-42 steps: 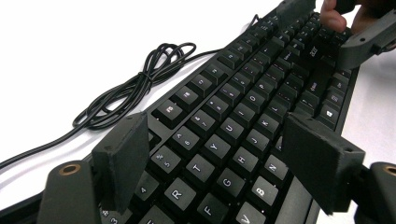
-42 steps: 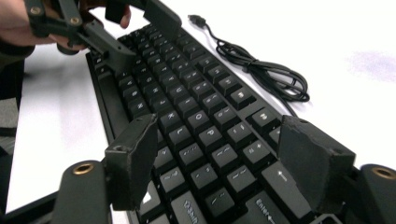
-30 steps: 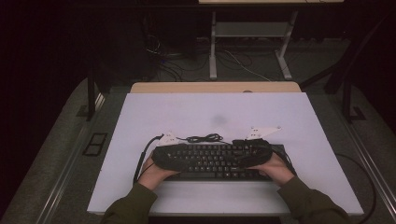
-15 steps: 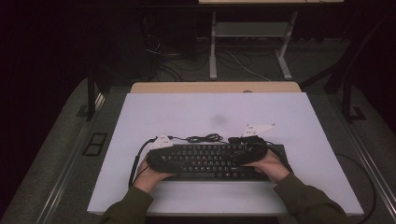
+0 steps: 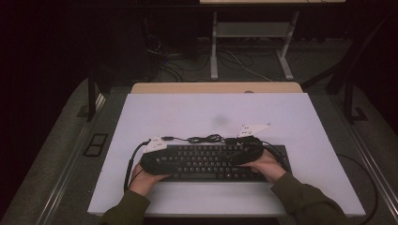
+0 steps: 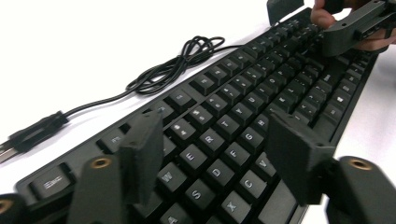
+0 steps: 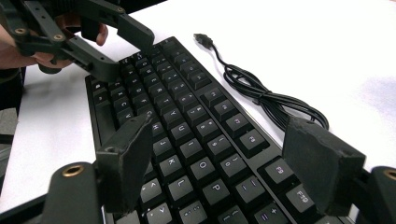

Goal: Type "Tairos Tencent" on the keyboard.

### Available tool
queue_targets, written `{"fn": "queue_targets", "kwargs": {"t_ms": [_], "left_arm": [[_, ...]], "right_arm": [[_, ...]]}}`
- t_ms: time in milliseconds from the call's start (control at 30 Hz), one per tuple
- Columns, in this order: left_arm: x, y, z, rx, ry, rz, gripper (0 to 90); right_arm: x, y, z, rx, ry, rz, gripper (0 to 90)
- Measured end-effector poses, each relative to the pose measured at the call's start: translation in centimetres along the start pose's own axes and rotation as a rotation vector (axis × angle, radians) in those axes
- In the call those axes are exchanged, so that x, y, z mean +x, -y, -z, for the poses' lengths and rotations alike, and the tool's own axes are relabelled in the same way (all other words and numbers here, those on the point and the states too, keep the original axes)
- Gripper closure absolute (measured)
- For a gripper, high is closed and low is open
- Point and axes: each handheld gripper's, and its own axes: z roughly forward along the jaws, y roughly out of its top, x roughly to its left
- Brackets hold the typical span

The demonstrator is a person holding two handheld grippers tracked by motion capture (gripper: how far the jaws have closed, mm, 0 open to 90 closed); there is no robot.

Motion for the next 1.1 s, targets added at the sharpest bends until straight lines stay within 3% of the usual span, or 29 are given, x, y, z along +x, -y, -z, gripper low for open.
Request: {"fn": "queue_targets", "kwargs": {"t_ms": [367, 667, 1100], "left_arm": [[0.2, 0.5, 0.9, 0.005, -0.022, 0.002, 68.0], [0.6, 1.1, 1.4, 0.039, -0.044, 0.011, 88.8], [1.0, 1.7, 1.5, 0.074, -0.064, 0.014, 88.9]], "right_arm": [[0.1, -0.2, -0.5, 0.004, -0.011, -0.001, 24.4], [0.2, -0.6, -1.2, 0.01, -0.024, 0.009, 24.4], [0.3, -0.8, -1.8, 0.017, -0.041, 0.023, 24.5]]}}
